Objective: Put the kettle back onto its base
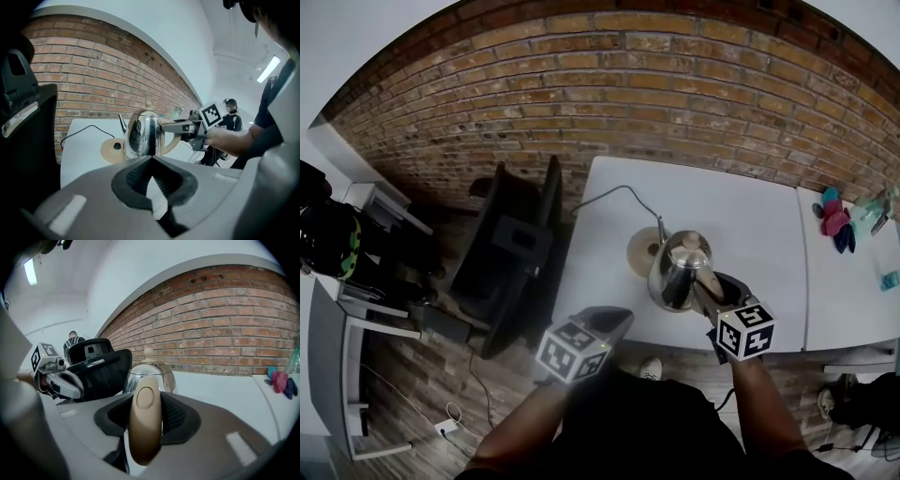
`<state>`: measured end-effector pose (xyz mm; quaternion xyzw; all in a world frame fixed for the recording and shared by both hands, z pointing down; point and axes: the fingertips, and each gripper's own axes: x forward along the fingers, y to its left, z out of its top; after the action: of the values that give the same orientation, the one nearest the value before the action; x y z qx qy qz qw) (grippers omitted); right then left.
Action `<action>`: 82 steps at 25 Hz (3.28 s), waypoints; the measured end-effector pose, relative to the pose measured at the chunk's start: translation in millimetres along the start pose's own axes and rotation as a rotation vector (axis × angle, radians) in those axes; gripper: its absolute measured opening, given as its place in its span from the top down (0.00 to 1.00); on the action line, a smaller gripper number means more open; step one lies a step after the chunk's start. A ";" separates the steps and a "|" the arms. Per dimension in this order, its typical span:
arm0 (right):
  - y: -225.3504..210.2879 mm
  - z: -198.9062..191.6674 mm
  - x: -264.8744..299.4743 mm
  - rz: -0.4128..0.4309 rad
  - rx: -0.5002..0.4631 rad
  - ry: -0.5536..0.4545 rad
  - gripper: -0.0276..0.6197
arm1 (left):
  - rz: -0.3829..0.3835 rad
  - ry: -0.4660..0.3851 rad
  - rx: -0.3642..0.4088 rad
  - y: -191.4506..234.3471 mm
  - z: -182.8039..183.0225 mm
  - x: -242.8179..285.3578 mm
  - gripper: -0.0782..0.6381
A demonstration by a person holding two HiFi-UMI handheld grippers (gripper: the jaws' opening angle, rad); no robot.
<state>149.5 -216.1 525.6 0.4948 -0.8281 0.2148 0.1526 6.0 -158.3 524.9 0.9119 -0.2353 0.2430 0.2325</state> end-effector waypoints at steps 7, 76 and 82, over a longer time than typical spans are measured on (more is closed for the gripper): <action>4.0 19.0 25.2 -0.002 0.006 -0.020 0.69 | 0.001 0.003 0.005 14.4 2.1 -6.4 0.89; -0.9 23.4 111.2 -0.061 -0.007 0.070 0.68 | 0.003 0.006 -0.015 34.4 -3.6 -8.0 0.89; 2.1 12.9 110.2 -0.048 -0.025 0.098 0.68 | 0.004 0.009 -0.011 32.8 -3.5 -7.2 0.89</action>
<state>96.1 -304.8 565.4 0.5014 -0.8102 0.2247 0.2041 -18.6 -179.7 533.8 0.9089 -0.2375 0.2465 0.2382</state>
